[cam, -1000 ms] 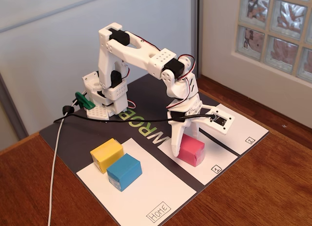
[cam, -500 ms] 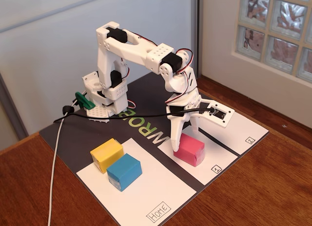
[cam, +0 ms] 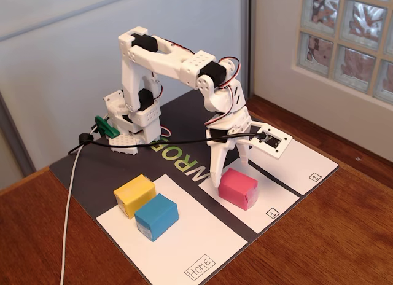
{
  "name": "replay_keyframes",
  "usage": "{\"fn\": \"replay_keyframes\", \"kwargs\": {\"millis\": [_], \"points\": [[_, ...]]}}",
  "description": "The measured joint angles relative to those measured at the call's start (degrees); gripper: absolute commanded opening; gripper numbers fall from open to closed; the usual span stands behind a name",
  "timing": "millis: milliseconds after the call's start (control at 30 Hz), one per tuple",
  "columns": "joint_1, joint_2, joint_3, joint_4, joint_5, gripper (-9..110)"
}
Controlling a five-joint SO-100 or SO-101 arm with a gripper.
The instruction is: Move box red to zone 1
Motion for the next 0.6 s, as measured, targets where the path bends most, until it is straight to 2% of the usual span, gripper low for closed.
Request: {"fn": "replay_keyframes", "kwargs": {"millis": [233,600], "points": [[2.5,4.0,0.0,2.4,0.4,56],[4.5,11.5,0.0,8.8,-0.8,58]]}}
